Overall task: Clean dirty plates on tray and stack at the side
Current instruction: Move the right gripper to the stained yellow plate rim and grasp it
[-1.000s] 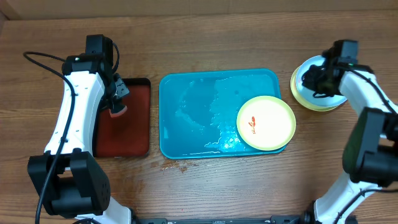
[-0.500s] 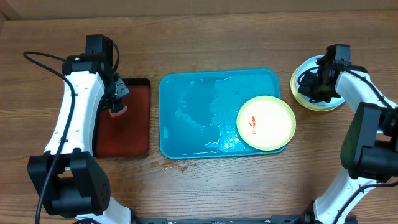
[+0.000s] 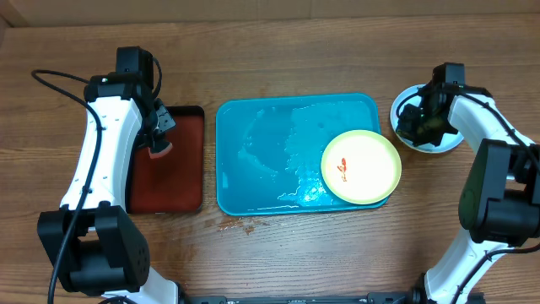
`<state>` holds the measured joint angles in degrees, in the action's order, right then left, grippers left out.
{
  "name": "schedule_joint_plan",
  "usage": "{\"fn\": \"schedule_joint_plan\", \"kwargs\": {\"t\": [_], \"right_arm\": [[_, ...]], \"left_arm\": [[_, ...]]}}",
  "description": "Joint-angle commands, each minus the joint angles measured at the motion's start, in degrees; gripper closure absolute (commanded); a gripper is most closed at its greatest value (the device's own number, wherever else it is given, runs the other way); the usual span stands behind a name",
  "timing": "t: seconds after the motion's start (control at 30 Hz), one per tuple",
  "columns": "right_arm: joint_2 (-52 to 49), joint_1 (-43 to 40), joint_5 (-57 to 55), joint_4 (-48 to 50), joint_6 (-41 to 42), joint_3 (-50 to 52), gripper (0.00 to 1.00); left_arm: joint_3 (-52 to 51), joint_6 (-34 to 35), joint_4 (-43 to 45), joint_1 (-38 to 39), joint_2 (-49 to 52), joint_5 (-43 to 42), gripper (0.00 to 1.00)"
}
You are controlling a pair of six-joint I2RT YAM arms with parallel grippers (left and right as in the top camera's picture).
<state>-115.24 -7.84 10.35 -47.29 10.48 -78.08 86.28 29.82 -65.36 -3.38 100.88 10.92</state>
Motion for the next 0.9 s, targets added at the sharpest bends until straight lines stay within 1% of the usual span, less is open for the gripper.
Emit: {"fn": "schedule_joint_plan", "kwargs": {"t": [0.0,0.2,0.23,0.27,0.33,0.43,0.5,0.57,0.6,0.73,0.87], "right_arm": [[3.43,0.24,0.85,-1.36,0.00,-3.06,0.96],[8.90,0.22,0.70,-5.99,0.02,-5.84,0.96],[10.12,0.24,1.22,-8.72,0.02,-6.36,0.86],[10.62,0.24,1.64,-10.47,0.02,-6.38,0.80],[10.88,0.24,1.73,-15.34,0.00,-6.38,0.72],[10.71,0.24,1.73,-21.40,0.00,-5.35,0.69],[10.71,0.24,1.73,-23.87,0.02,-3.58,0.65],[10.71,0.24,1.73,-24.39,0.00,-1.44,0.57],[10.71,0.24,1.73,-24.02,0.00,-0.13,0.56],[10.71,0.24,2.10,-20.26,0.07,4.68,0.56],[10.71,0.24,5.51,-16.85,0.04,7.63,0.56]], "left_arm": [[0.46,-0.04,0.00,0.02,-0.76,-0.46,0.96],[0.46,-0.04,-0.02,0.02,-0.76,-0.46,0.96],[0.46,-0.04,-0.02,0.02,-0.76,-0.46,0.96],[0.46,-0.04,-0.02,0.02,-0.76,-0.46,0.96],[0.44,-0.04,-0.02,0.02,-0.76,-0.46,0.96],[0.46,-0.04,0.00,0.02,-0.76,-0.46,0.96],[0.46,-0.04,0.00,0.02,-0.76,-0.46,0.95],[0.46,-0.04,0.00,0.02,-0.76,-0.50,0.96],[0.46,-0.04,-0.02,0.02,-0.76,-0.48,0.96],[0.46,-0.04,0.00,0.02,-0.76,-0.52,0.96],[0.44,-0.04,0.00,0.02,-0.76,-0.52,0.96]]}}
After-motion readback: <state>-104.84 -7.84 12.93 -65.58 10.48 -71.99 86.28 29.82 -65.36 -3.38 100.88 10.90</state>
